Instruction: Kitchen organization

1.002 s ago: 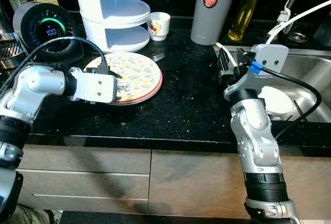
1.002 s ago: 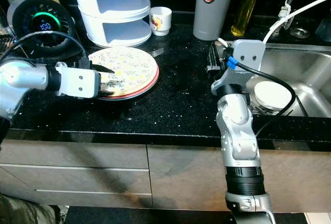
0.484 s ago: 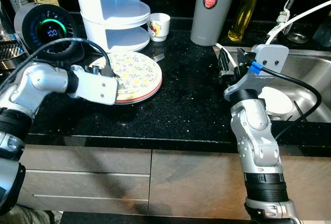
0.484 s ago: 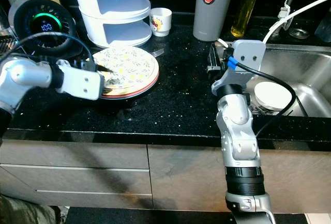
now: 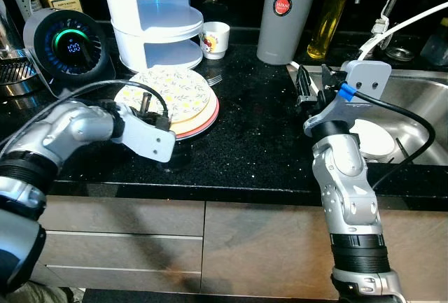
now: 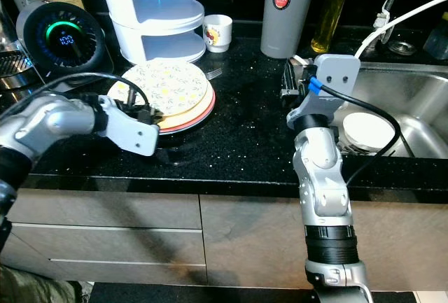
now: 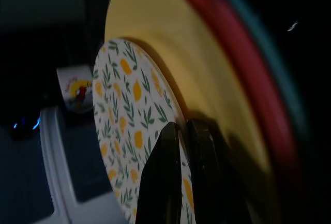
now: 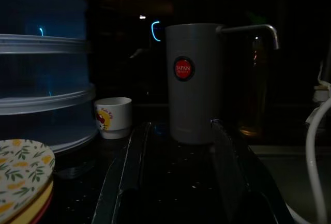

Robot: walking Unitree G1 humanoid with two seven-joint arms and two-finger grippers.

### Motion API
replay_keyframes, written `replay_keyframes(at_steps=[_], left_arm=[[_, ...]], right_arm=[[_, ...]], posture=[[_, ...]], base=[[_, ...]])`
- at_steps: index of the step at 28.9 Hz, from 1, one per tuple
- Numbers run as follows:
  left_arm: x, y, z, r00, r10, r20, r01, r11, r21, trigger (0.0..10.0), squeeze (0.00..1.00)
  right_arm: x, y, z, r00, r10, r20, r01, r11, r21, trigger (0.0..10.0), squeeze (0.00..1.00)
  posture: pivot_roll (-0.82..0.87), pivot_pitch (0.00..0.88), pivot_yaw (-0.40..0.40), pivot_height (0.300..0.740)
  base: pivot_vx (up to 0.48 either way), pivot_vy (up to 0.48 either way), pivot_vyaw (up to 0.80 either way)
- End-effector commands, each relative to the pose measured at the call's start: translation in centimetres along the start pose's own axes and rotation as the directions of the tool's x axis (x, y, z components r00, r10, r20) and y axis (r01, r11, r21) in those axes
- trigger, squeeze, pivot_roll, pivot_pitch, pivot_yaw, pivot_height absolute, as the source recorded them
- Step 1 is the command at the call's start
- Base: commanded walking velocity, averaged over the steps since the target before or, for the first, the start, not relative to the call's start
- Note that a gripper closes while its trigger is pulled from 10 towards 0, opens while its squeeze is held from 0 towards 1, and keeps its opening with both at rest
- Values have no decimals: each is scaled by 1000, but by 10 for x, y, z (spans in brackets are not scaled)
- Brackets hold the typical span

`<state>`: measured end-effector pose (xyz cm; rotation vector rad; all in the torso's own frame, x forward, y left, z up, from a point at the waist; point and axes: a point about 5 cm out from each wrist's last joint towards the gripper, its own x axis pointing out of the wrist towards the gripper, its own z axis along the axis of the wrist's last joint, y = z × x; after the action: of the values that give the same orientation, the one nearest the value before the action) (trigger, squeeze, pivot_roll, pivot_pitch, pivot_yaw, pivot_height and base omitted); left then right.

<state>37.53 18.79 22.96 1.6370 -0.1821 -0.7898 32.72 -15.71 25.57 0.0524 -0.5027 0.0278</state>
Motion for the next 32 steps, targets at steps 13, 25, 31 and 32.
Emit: replay_keyframes(at_steps=[13, 25, 31, 32], left_arm=[[-38, 78, 27, 797, 572, 193, -590, 806, 49, 10000, 0], [-37, 63, 45, 814, 488, 316, -522, 852, 30, 10000, 0], [-33, 52, 50, 828, 446, 341, -486, 873, 40, 10000, 0], [-32, 51, 52, 829, 438, 347, -480, 876, 42, 10000, 0]], right_arm=[[2, -2, 0, 1000, -8, 6, 8, 1000, 1, 10000, 0], [8, 3, 5, 1000, 17, 8, -18, 983, 183, 10000, 0], [8, 20, 17, 981, 188, 44, -190, 890, 414, 10000, 0], [8, 25, 19, 972, 228, 53, -225, 848, 481, 10000, 0]], posture=[[153, 22, -7, 740], [159, 16, -9, 740], [159, 16, -9, 740], [153, 16, -9, 740]], base=[[0, 0, 0], [0, 0, 0], [0, 0, 0], [0, 0, 0]])
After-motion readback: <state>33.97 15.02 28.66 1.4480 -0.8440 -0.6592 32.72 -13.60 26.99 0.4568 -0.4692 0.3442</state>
